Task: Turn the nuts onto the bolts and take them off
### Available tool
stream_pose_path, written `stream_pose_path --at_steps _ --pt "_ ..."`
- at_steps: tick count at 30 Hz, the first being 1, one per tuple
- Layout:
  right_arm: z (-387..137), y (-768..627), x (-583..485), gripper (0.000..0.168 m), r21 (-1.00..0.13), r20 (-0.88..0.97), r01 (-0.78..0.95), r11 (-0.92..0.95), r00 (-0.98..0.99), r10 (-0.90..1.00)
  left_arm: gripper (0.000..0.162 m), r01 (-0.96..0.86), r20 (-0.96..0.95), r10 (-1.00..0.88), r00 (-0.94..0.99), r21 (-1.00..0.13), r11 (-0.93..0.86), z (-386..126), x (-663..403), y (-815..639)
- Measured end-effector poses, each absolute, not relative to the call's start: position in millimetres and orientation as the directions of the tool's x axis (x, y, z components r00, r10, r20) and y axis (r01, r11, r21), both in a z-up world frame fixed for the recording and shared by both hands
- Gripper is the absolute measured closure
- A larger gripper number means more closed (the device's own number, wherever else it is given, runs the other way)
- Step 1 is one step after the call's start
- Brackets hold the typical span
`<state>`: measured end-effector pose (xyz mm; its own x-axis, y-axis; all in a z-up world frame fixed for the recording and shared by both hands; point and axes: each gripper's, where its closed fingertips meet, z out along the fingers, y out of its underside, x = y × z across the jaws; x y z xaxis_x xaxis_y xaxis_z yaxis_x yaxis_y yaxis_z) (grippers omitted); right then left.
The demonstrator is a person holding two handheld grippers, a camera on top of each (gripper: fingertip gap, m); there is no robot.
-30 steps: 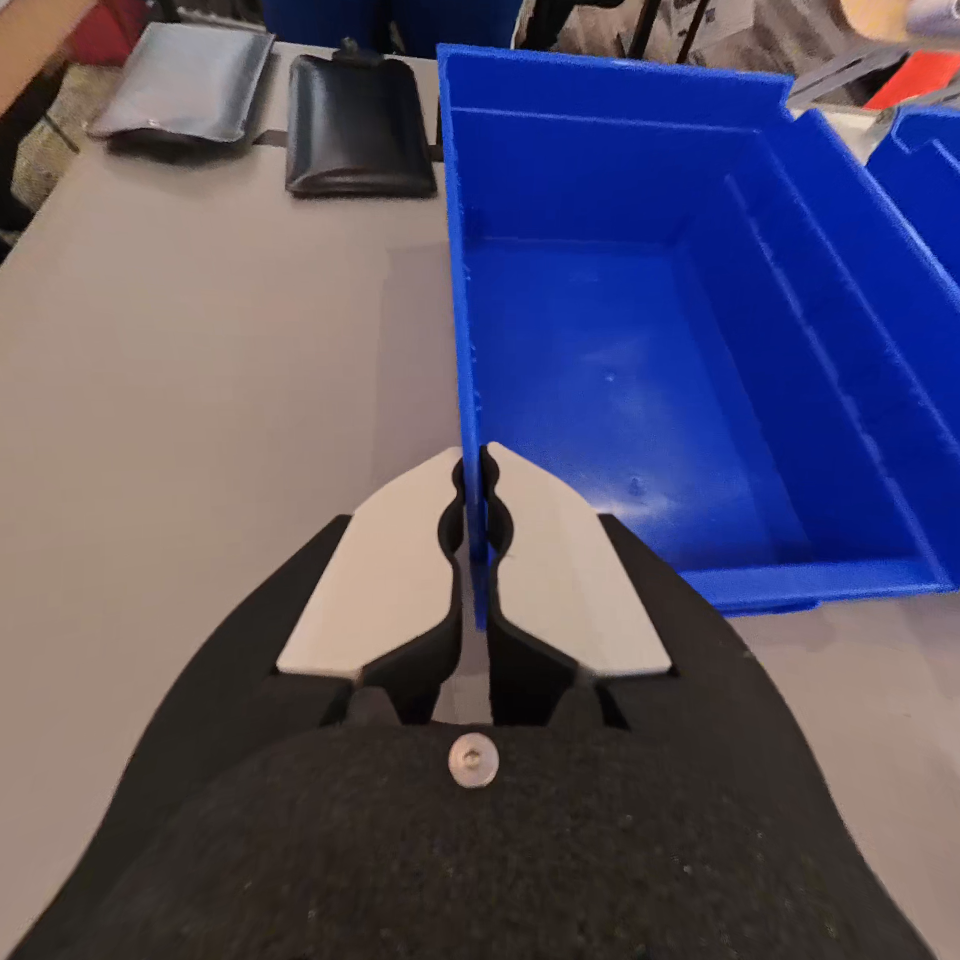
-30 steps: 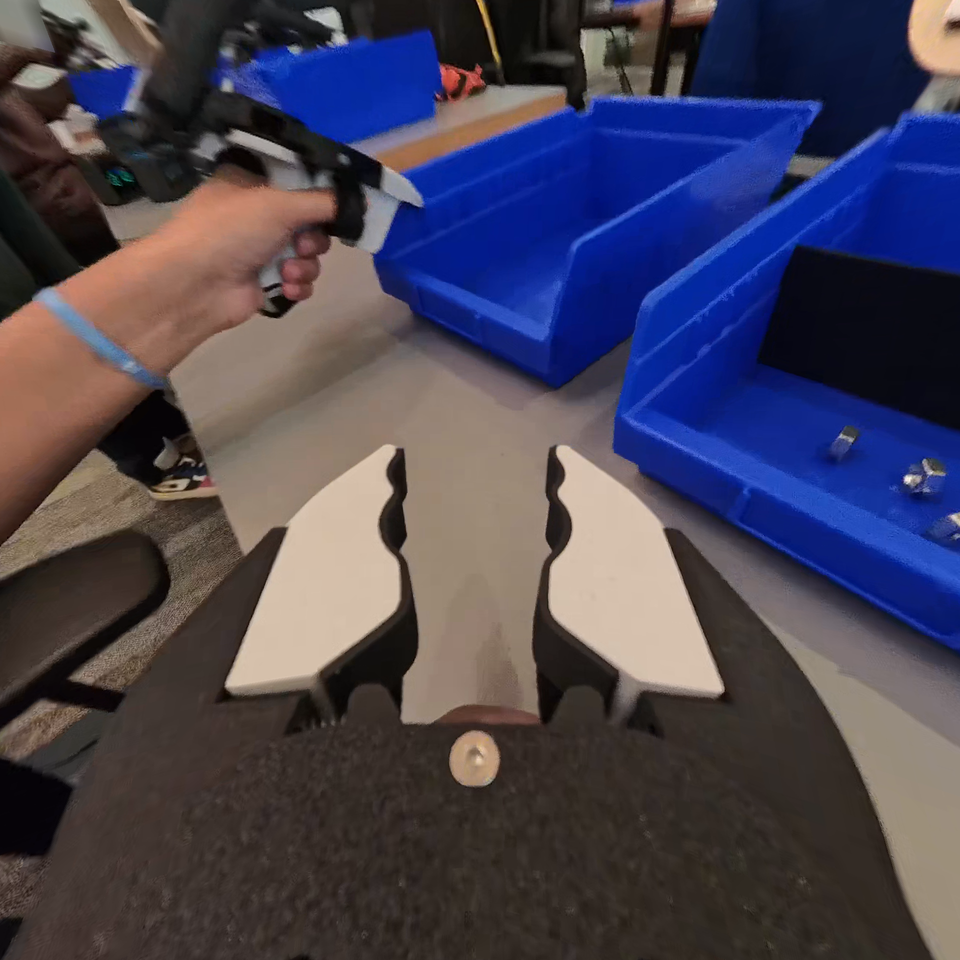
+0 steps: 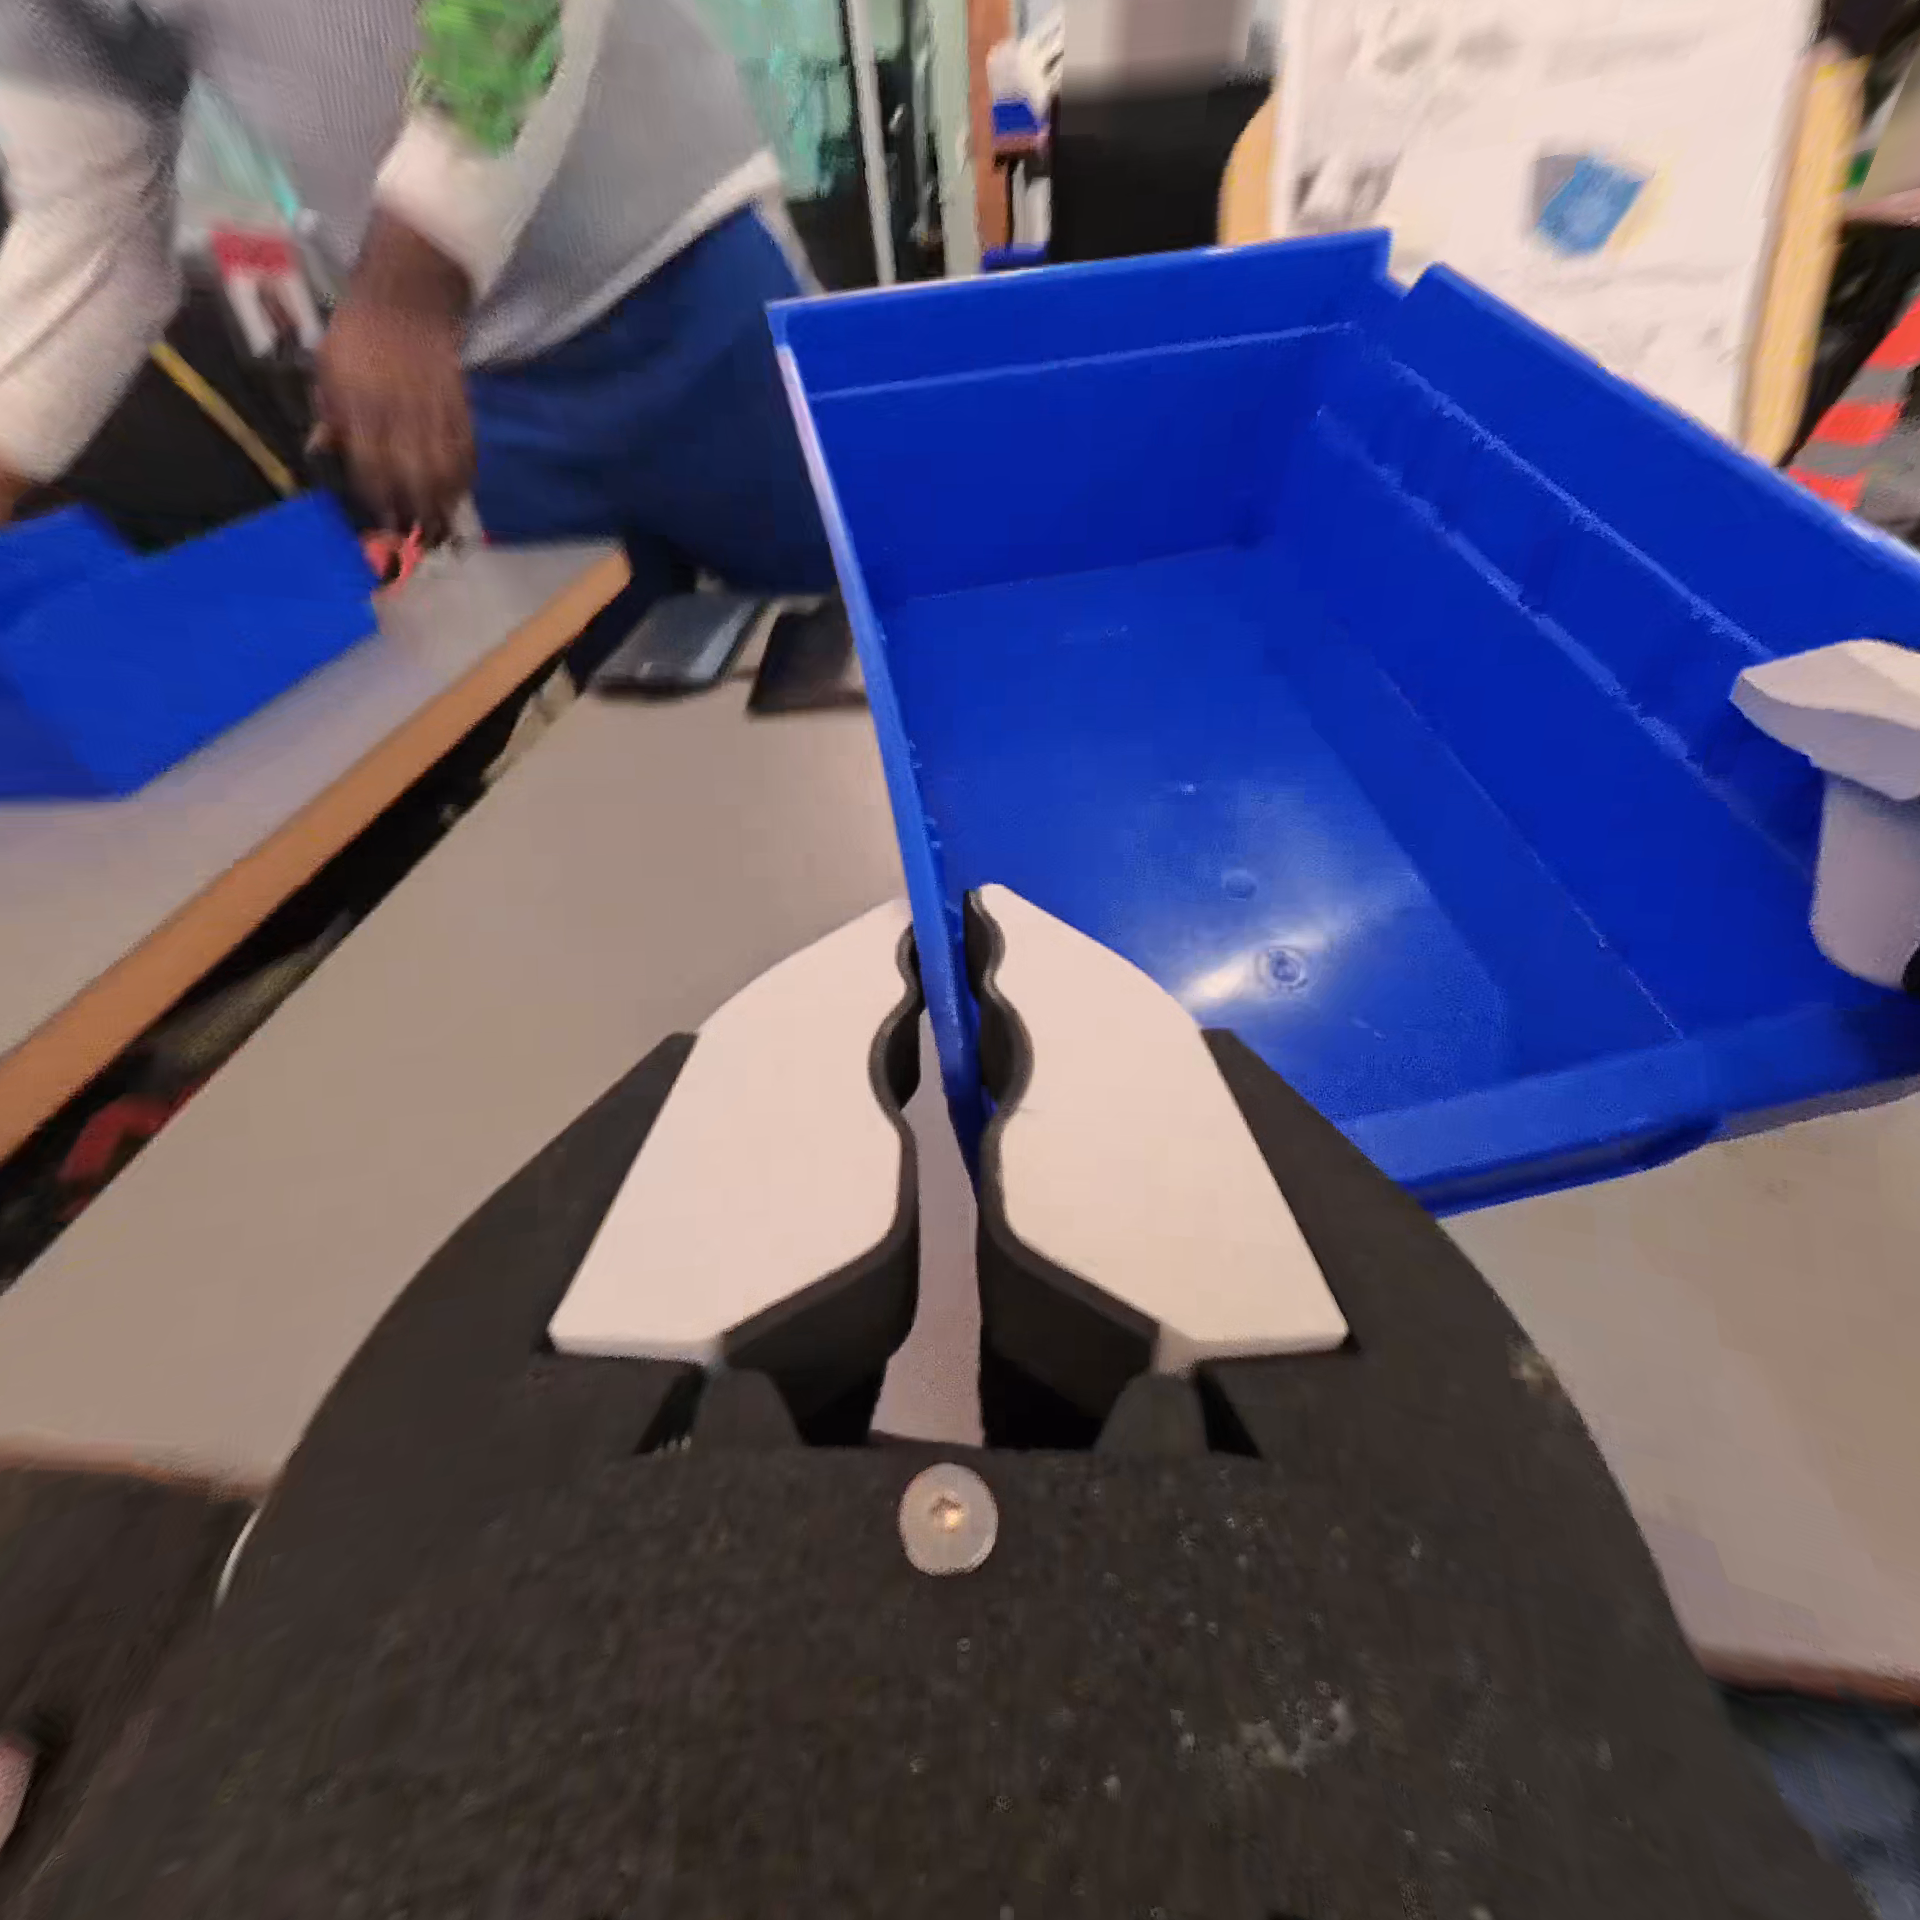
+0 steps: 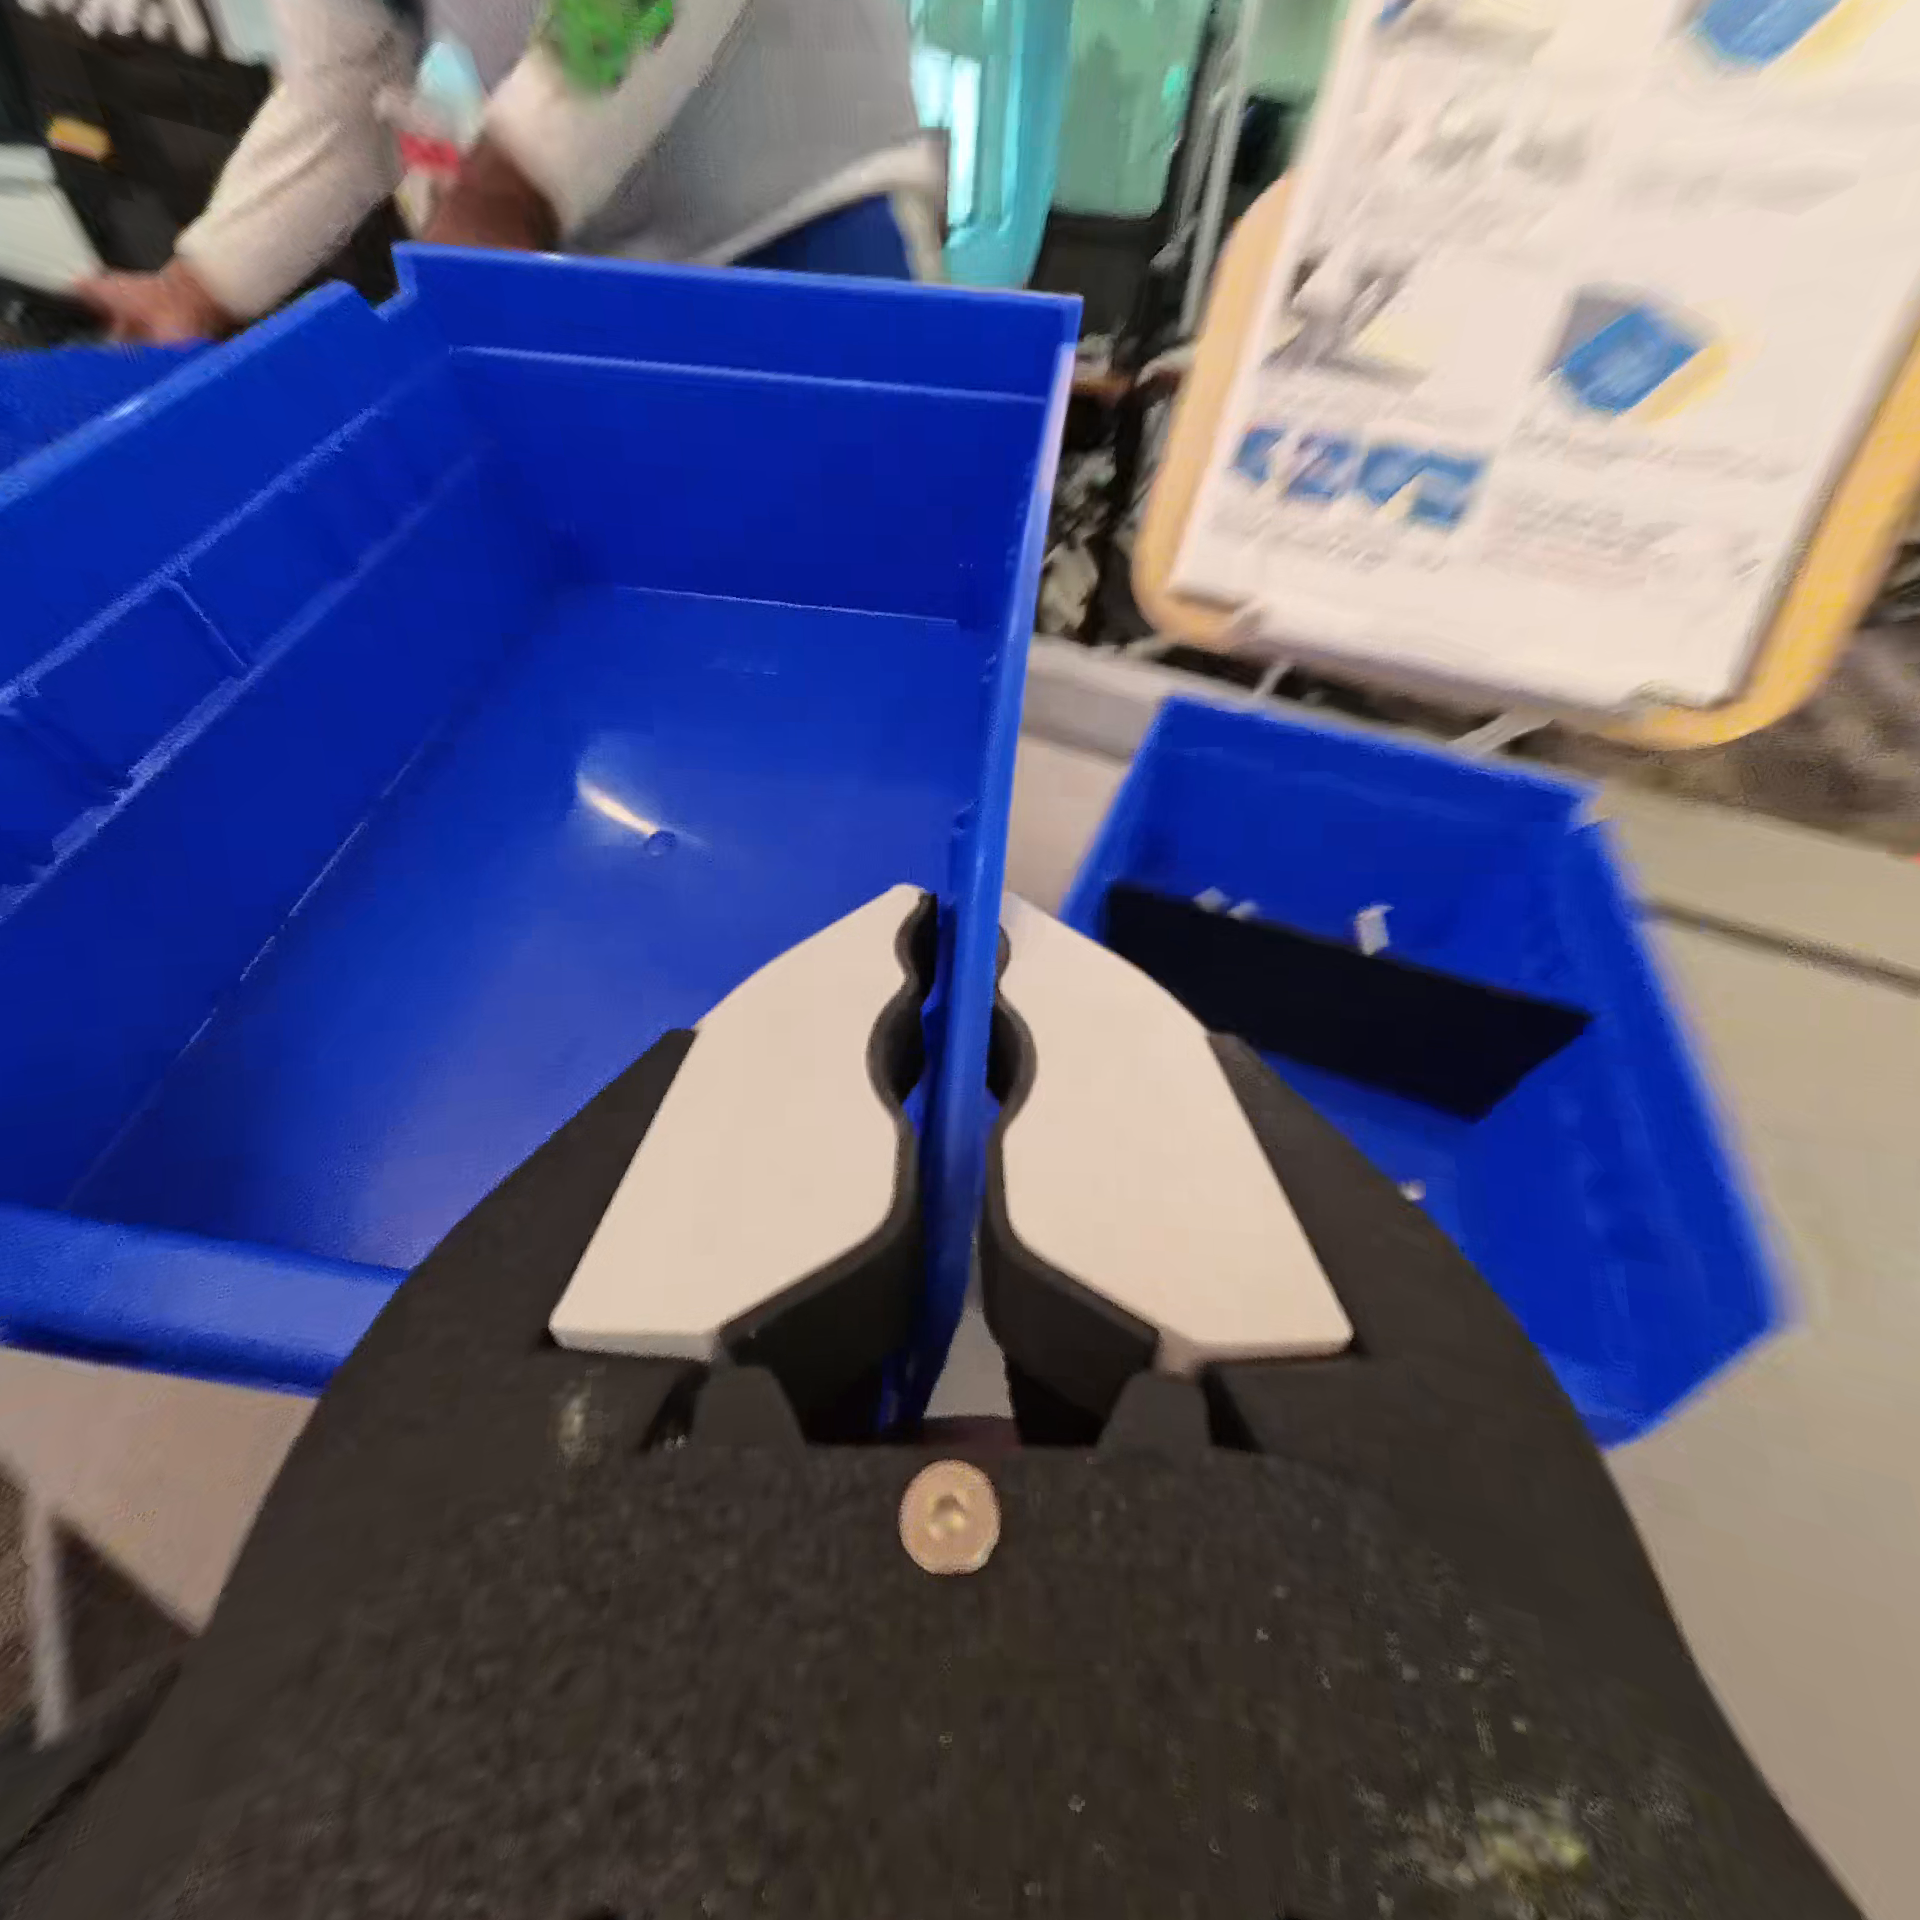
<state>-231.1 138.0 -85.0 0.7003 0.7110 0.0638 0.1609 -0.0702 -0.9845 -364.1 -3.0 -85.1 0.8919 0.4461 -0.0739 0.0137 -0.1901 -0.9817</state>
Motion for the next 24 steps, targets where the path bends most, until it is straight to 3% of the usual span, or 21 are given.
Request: stream_pose_path --at_steps 5,9,17,24 --pt "-7 212 -115 0.163 -0.999 0.035 0.044 -0.004 0.841 0.539 0.158 -0.114 -0.140 0.276 0.951 -0.988 -0.107 -17 -274 99" --pt "1 282 -6 0.163 -0.995 0.045 0.079 -0.069 0.916 0.399 0.158 -0.100 -0.115 0.116 0.987 -0.987 -0.130 -14 -179 193" --pt "-121 400 150 0.162 -0.917 0.062 0.183 -0.355 0.943 0.327 0.157 -0.082 -0.081 -0.018 0.997 -0.937 -0.340 -123 -29 327" --pt "-196 437 193 0.163 -0.905 -0.018 0.142 -0.400 0.928 0.371 0.153 -0.103 -0.094 -0.043 0.995 -0.904 -0.415 -191 19 354"
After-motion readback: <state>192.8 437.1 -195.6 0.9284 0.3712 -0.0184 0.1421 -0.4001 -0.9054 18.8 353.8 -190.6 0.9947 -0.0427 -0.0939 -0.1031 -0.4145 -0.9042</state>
